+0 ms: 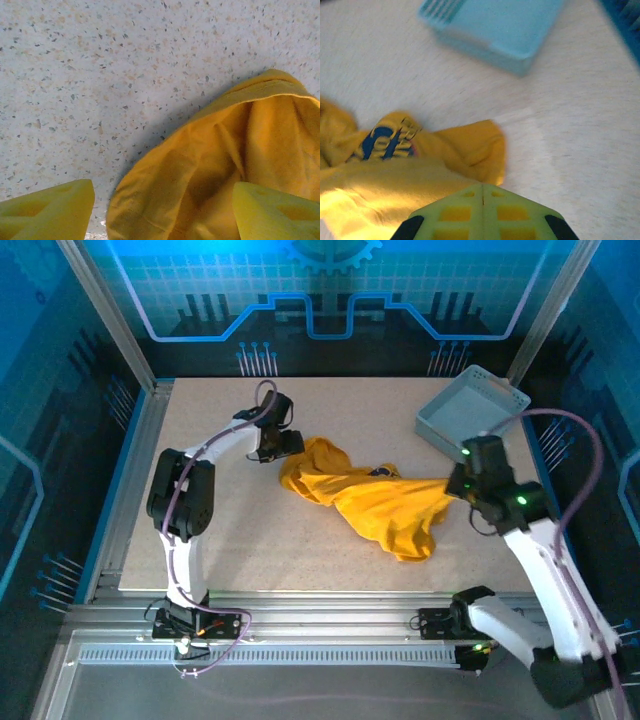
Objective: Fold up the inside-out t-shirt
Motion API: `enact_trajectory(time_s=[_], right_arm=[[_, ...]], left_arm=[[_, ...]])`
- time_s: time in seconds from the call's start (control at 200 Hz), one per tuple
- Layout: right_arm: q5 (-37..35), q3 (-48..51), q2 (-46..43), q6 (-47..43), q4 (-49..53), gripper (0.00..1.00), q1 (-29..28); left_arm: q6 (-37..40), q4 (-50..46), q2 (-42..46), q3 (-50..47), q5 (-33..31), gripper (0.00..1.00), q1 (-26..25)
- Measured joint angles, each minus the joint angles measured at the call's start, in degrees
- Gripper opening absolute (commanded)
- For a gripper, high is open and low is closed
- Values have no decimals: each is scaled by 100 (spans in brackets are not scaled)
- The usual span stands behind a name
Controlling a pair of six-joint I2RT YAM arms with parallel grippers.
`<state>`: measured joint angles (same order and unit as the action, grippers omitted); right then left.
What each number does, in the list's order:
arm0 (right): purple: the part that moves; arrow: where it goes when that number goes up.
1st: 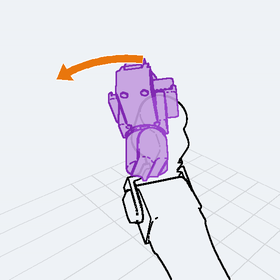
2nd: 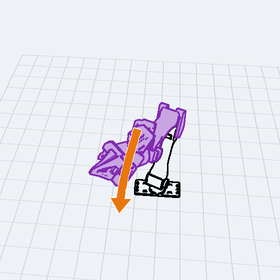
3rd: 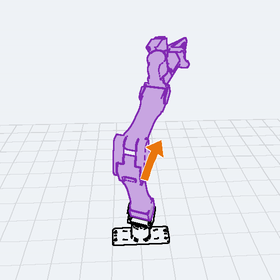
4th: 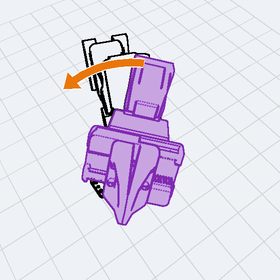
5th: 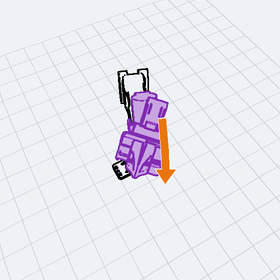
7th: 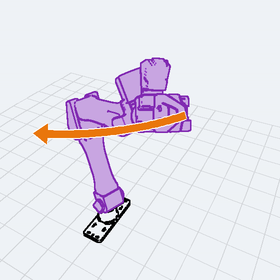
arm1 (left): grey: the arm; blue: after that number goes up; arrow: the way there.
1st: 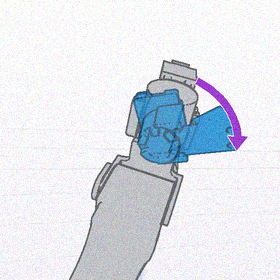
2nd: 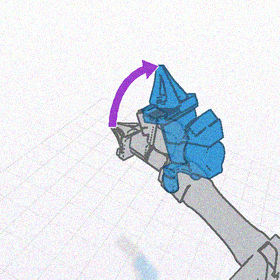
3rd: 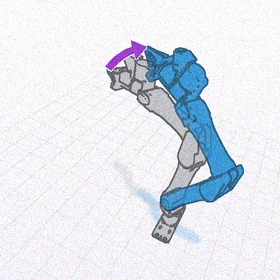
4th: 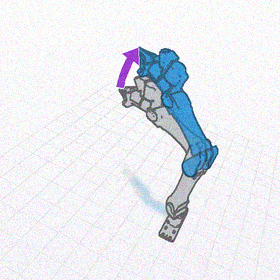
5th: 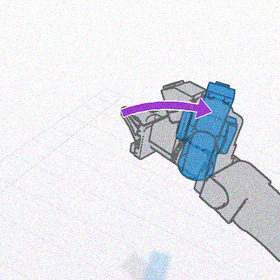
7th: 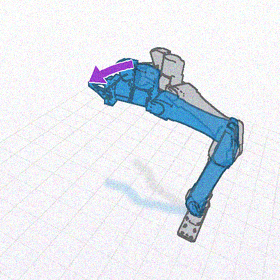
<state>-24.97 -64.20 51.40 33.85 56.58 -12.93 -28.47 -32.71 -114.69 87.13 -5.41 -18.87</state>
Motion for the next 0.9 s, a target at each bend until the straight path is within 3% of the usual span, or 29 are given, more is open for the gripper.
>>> enact_trajectory(time_s=[0.09,0.19,0.39,0.705,0.83,0.9], right_arm=[[-57,-216,-535,-9,284,0,704],[7,-688,-562,-131,356,0,1080],[396,-730,-173,-260,210,0,1130],[798,-424,-37,-258,120,0,1141],[881,-422,-37,-260,105,0,1141],[907,-422,-37,-260,87,0,1141]], left_arm=[[13,-223,0,-9,-111,73,-146],[-11,-214,22,-203,-107,71,-251],[-212,-197,96,-787,127,66,-457],[-584,118,1027,-1685,229,75,-1569],[-614,280,979,-1685,223,74,-1781],[-612,308,817,-1644,221,68,-1794]])
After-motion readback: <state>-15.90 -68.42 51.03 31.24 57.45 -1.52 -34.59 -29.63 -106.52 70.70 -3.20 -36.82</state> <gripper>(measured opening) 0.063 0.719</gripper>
